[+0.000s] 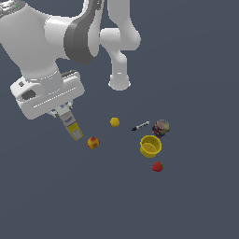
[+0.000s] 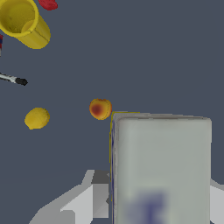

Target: Pick up a designated object from a clutter of objects.

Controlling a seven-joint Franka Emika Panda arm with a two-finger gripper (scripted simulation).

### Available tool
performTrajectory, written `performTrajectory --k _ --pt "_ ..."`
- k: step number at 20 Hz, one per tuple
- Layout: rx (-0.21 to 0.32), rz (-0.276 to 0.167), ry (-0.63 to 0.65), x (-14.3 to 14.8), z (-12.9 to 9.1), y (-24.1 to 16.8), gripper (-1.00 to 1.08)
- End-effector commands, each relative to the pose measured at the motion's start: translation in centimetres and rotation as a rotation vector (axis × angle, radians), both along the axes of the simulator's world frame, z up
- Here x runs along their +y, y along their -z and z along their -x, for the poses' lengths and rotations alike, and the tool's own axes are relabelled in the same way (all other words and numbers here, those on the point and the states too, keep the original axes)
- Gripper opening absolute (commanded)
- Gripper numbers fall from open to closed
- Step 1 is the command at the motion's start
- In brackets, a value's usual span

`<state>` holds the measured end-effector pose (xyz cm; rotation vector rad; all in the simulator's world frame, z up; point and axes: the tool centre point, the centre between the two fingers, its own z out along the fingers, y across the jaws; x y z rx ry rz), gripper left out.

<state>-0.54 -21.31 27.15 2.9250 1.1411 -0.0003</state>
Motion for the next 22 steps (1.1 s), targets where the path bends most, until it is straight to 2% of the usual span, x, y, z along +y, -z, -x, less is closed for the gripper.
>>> performTrajectory --k 1,11,22 --pt "0.0 0.0 0.0 -0.1 -1.0 -2.1 -1.0" --pt "0.001 -0.001 -0.001 -0.4 -4.6 -9.0 -1.0" --pt "0.001 -0.001 -0.001 -0.8 -7.8 -14.6 -1.0"
